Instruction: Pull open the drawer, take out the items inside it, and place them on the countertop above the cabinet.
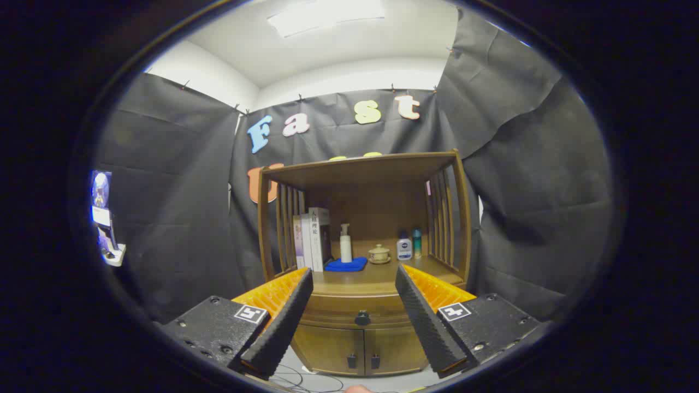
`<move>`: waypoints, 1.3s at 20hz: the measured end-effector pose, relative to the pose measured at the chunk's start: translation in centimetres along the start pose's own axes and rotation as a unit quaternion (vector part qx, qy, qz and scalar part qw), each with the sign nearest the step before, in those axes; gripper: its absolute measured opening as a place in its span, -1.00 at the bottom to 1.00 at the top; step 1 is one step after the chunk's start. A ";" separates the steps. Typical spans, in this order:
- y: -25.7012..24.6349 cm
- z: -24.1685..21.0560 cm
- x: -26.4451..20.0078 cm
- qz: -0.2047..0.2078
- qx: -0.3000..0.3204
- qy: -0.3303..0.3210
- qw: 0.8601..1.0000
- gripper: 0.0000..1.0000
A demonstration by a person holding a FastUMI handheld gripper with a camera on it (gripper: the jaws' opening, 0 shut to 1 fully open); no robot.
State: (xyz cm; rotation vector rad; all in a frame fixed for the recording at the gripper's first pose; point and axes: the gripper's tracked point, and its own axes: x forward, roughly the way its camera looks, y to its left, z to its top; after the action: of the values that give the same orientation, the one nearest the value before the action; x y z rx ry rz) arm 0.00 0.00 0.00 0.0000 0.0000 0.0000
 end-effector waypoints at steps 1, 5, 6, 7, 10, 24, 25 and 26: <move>-0.4 -0.3 -0.1 -0.002 0.001 0.004 1.000 0.98; -0.6 -0.2 0.5 -0.010 0.007 0.012 1.000 0.98; -0.6 -0.3 0.2 -0.008 0.009 0.013 1.000 0.98; -0.6 -0.3 0.2 -0.008 0.008 0.014 1.000 0.98; -0.6 -0.1 0.1 -0.003 0.003 0.014 1.000 0.98; -1.7 -7.4 7.3 -0.018 -0.027 0.079 0.996 0.98; -1.9 -8.7 8.2 -0.019 -0.030 0.089 0.995 0.98; -1.8 -10.0 9.2 -0.018 -0.032 0.100 0.994 0.98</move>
State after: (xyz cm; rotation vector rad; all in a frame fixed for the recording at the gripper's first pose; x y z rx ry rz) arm 9.19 -1.85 -9.98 -0.0649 0.1995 -0.0370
